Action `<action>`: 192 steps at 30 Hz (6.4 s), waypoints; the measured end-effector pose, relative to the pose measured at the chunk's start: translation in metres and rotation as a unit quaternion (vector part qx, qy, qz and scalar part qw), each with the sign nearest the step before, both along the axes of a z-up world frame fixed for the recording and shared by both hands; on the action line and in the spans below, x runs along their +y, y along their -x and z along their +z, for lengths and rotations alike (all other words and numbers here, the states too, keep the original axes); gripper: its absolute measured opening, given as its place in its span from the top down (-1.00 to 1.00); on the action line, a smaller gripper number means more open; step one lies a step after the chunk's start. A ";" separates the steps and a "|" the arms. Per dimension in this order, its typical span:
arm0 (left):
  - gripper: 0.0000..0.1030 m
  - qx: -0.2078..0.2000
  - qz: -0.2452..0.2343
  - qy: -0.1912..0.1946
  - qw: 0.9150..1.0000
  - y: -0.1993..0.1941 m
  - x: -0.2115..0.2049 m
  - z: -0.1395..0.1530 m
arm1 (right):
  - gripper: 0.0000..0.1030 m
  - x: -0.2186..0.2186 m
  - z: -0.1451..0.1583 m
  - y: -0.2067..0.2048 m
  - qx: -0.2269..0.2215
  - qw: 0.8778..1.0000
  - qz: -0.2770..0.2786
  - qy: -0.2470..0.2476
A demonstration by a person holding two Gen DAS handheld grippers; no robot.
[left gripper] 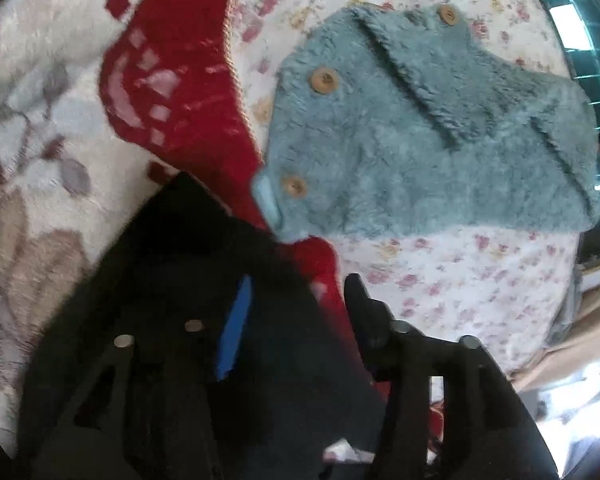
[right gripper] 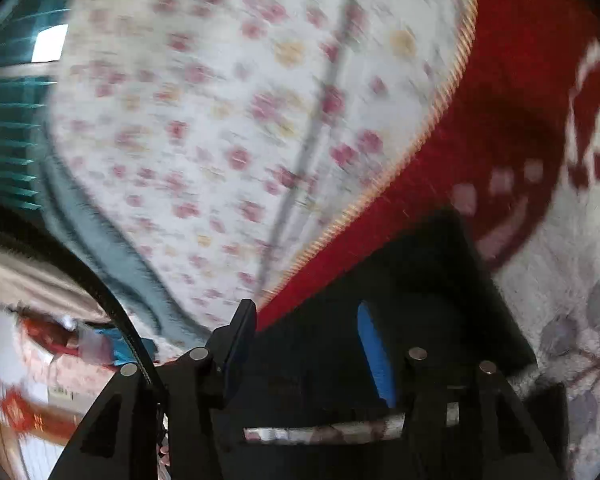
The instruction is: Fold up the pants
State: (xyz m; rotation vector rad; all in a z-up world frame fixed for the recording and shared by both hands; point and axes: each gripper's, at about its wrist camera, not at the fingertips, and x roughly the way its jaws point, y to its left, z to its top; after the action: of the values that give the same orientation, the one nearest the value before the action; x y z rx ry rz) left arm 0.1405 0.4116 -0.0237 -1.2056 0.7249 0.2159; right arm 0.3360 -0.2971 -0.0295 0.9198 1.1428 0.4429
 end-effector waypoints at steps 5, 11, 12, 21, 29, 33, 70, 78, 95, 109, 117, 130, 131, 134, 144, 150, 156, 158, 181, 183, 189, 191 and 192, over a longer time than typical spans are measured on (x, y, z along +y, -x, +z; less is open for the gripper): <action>-0.19 -0.061 -0.041 -0.001 0.997 0.042 -0.006 0.023 | 0.00 -0.024 0.011 0.042 -0.036 0.999 0.003 0.027; -0.49 -0.094 -0.012 0.009 0.995 0.162 0.004 0.038 | 0.00 -0.097 0.022 0.129 -0.041 0.999 -0.015 0.022; -0.51 -0.093 0.000 0.025 0.995 0.184 0.005 0.030 | 0.00 -0.107 0.021 0.143 -0.041 0.999 -0.014 0.024; -0.53 -0.008 0.019 0.032 0.999 0.210 -0.028 -0.024 | 0.00 -0.123 -0.010 0.222 -0.046 0.999 0.010 -0.027; 0.22 0.013 0.032 -0.040 0.999 0.189 -0.046 -0.025 | 0.00 -0.119 -0.030 0.225 -0.021 0.996 -0.009 -0.084; 0.73 0.026 0.038 -0.044 0.998 0.182 -0.047 -0.031 | 0.00 -0.115 -0.034 0.210 -0.018 0.997 -0.011 -0.072; 0.77 0.031 0.093 0.030 0.995 0.283 -0.022 -0.048 | 0.85 -0.101 0.007 0.246 -0.017 0.994 0.079 0.071; 0.22 0.044 0.191 -0.036 0.980 0.316 0.004 -0.007 | 0.03 -0.122 0.051 0.202 -0.088 0.987 -0.027 0.130; 0.15 -0.035 -0.003 0.006 0.999 0.206 -0.125 0.029 | 0.58 -0.033 -0.046 0.035 -0.010 1.000 -0.006 -0.019; 0.15 -0.020 0.013 0.008 1.000 0.209 -0.125 0.023 | 0.93 -0.074 -0.005 0.119 -0.009 0.997 -0.014 0.080; 0.11 -0.018 0.024 0.007 1.000 0.215 -0.121 0.024 | 0.93 -0.116 -0.045 0.126 0.018 0.999 -0.036 0.023; -0.26 -0.081 0.104 -0.051 0.990 0.241 -0.113 0.043 | 0.75 -0.102 -0.036 0.165 -0.164 0.980 -0.002 0.111; -0.26 -0.085 0.117 -0.053 0.988 0.245 -0.111 0.042 | 0.75 -0.101 -0.036 0.166 -0.164 0.980 -0.002 0.109; -0.26 -0.077 0.116 -0.035 0.990 0.242 -0.105 0.035 | 0.74 -0.100 -0.036 0.166 -0.167 0.980 0.000 0.107; -0.62 -0.076 0.118 0.008 0.990 0.207 -0.032 0.025 | 0.74 -0.106 -0.037 0.166 -0.170 0.982 0.000 0.084; -0.62 0.037 -0.023 -0.120 0.992 0.119 0.027 0.030 | 0.74 -0.106 -0.036 0.168 -0.172 0.982 -0.001 0.081; -0.62 0.060 -0.149 -0.200 0.967 0.075 0.027 0.009 | 0.74 -0.108 -0.038 0.167 -0.171 0.982 -0.001 0.076; -0.62 0.071 -0.191 -0.195 0.959 0.062 0.023 -0.004 | 0.74 -0.107 -0.038 0.167 -0.171 0.982 -0.002 0.075; -0.45 0.092 -0.378 -0.394 0.833 0.005 -0.030 -0.033 | 0.74 -0.106 -0.038 0.167 -0.173 0.982 -0.002 0.073; -0.36 0.086 -0.382 -0.390 0.834 0.006 -0.031 -0.036 | 0.74 -0.106 -0.039 0.167 -0.173 0.982 -0.002 0.073; 0.78 0.065 -0.414 -0.366 0.831 0.006 -0.046 -0.028 | 0.74 -0.106 -0.039 0.167 -0.174 0.982 -0.002 0.072; 0.79 0.076 -0.418 -0.403 0.810 0.010 -0.062 -0.020 | 0.74 -0.106 -0.039 0.166 -0.174 0.982 -0.002 0.071; 0.80 0.075 -0.417 -0.416 0.805 0.014 -0.067 -0.014 | 0.74 -0.106 -0.039 0.166 -0.174 0.982 -0.002 0.072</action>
State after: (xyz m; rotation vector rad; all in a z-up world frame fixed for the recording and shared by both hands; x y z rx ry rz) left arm 0.1267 0.3448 -0.0379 0.0330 1.0798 -0.1184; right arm 0.1696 -0.4034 -0.0682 0.6865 0.8416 0.4903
